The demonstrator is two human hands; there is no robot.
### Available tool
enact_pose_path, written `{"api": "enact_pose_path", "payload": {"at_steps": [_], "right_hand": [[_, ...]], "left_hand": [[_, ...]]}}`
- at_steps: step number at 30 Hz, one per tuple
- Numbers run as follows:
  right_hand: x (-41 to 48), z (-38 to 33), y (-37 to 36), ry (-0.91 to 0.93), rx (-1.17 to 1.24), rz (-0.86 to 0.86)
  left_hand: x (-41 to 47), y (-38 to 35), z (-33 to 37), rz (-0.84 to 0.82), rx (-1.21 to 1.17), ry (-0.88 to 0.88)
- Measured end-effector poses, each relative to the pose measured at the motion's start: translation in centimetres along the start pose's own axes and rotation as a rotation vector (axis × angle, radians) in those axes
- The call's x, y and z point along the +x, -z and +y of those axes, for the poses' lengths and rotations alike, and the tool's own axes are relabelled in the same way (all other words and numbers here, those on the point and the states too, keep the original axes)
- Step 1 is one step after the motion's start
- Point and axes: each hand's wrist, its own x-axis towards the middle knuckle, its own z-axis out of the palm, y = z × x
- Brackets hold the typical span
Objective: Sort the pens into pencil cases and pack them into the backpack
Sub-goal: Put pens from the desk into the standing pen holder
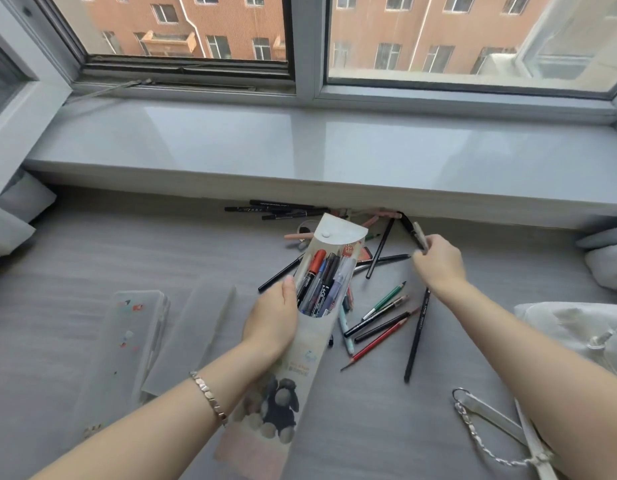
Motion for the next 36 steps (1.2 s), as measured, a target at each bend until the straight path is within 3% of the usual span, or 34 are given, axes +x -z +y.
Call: {"api": "enact_pose_path", "payload": {"at_steps": [6,10,15,18,22,24,26,30,33,36], "right_hand": [[4.9,-0.8,-0.1,-0.028,-0.239,-0.009],[5.7,-0.7,-0.3,-0.050,-0.258,-0.078],[4.0,-0.1,1.0,0.078,-0.323,-0.082],[1.4,-0.3,2.0,0.119,0.022,0.002],[-3.9,-3.4,3.5,0.074,1.022,-0.070],[-7.1,-4.8,3.8,0.084,1.339,-0.114],[-9.8,-5.4,2.7,0.110,1.397,-0.129],[-13.5,-4.5,0.1,0.135,1.194,-0.141],[-14.6,-3.7,-0.3,0.162,1.179,-0.181],[-14.8,-3.6,-0.1,0.128,1.227,-0.073]], "left_hand": [[1.5,-1.1,1.2,-0.003,-0.012,-0.006],[2.1,-1.3,0.8,-0.013,-0.016,0.000],[2.4,-1.3,0.5,-0.021,-0.032,0.033],[1.8,-1.2,0.9,-0.032,-0.035,0.016],[0.4,-1.6,1.3,-0.071,-0.031,-0.004],[-0.7,-1.8,1.6,-0.099,-0.034,-0.017],[-1.9,-1.9,1.8,-0.139,-0.038,-0.049],[-3.9,-1.9,2.0,-0.190,-0.023,-0.119],[-4.9,-1.6,1.8,-0.193,0.030,-0.146],[-5.6,-1.4,1.5,-0.197,0.061,-0.179]]}}
